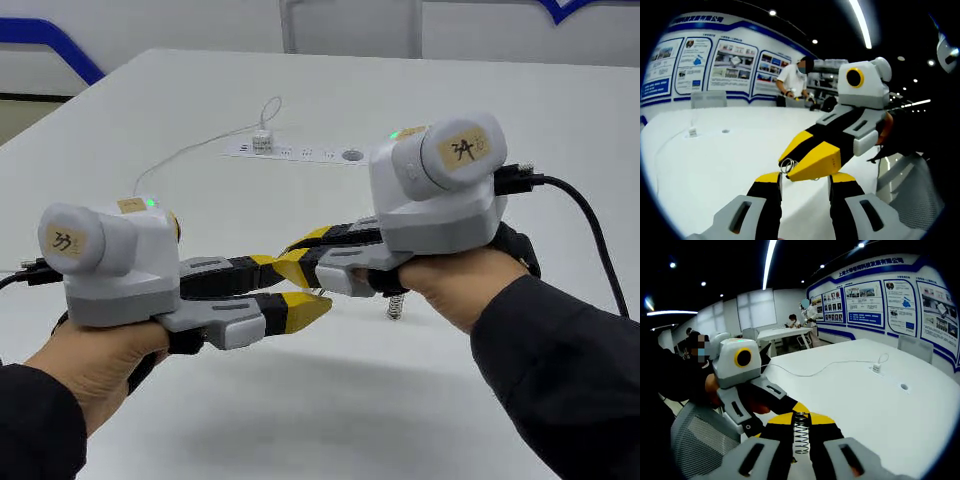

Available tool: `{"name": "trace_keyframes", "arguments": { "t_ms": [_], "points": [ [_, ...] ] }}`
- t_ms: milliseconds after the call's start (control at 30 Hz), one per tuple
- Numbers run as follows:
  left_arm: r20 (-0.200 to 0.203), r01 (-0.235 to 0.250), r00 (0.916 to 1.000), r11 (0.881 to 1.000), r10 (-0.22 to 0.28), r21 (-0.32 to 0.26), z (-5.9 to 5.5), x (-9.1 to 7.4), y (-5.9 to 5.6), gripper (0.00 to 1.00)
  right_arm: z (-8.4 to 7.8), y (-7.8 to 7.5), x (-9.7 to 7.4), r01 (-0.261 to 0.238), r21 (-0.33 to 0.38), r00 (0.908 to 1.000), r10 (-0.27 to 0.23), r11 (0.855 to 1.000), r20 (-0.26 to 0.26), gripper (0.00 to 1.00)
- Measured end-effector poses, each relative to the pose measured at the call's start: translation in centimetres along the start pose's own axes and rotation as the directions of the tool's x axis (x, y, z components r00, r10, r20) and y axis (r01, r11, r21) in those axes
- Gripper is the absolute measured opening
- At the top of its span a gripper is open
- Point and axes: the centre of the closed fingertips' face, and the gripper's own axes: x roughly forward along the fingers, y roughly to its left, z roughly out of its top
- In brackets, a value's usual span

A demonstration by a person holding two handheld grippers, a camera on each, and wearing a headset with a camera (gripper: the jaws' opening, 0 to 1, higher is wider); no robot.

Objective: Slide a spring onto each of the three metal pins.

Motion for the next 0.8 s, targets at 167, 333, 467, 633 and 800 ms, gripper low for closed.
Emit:
{"name": "trace_keyframes", "arguments": {
  "t_ms": [167,333,467,633,800],
  "points": [
    [0.024,-0.003,0.9997,1.000,0.003,-0.011,0.3,0.1,0.0,0.31,0.6,0.1,0.0,-0.009,0.012,0.9994,0.009,1.000,0.033,0.12],
    [0.021,-0.007,0.9998,0.999,0.007,0.031,0.1,-0.1,-0.1,0.22,0.8,0.1,0.0,-0.008,0.007,0.9992,0.008,1.000,0.039,0.11],
    [0.022,-0.027,0.9994,0.998,0.026,0.049,0.0,-0.3,0.6,0.15,1.0,-0.1,-0.2,-0.005,0.004,0.9991,0.005,1.000,0.043,0.11],
    [0.018,-0.059,0.9981,0.997,0.058,0.051,-0.3,-0.6,1.5,0.12,0.7,-0.4,-0.4,0.006,0.000,0.9995,-0.006,1.000,0.032,0.11],
    [-0.008,-0.095,0.9953,0.993,0.096,0.072,-0.8,-0.7,2.4,0.13,0.2,-0.5,-0.4,0.014,-0.015,0.9998,-0.013,1.000,0.012,0.11]
  ]
}}
